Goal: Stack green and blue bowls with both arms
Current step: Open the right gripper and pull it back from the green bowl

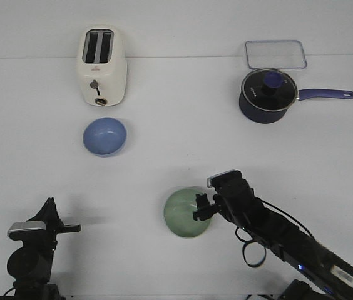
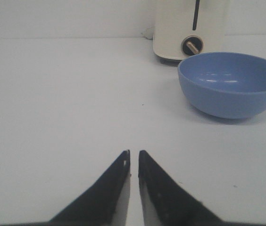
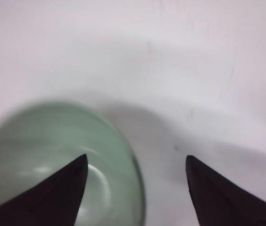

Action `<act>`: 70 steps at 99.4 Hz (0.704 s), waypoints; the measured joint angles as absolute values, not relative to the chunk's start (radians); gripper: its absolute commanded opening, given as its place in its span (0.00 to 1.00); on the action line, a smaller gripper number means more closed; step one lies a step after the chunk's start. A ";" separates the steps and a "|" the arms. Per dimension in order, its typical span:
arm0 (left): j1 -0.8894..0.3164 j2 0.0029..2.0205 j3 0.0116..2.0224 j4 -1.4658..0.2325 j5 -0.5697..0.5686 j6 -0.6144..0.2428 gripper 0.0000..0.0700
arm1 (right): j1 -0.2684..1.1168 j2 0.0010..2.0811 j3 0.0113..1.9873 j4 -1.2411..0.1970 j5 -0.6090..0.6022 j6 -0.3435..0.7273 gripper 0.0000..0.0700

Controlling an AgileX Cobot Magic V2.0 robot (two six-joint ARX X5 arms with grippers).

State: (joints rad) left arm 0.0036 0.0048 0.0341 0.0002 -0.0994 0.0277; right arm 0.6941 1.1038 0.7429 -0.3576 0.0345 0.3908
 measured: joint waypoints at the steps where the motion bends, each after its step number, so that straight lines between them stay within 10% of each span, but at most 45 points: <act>1: 0.004 0.005 0.034 0.000 -0.099 0.028 0.02 | 0.695 1.089 0.743 -0.358 0.038 0.388 0.63; 36: 0.004 0.005 0.034 0.000 -0.099 0.028 0.02 | 0.920 0.544 0.549 -0.279 0.361 0.313 0.63; 70: 0.004 0.005 0.034 0.008 -0.095 -0.097 0.02 | 0.964 0.410 0.430 -0.321 0.390 0.276 0.63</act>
State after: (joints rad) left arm 0.0036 0.0048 0.0341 0.0078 -0.0948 -0.0975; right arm 0.9642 0.4095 0.4297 -0.3210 0.3904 0.2760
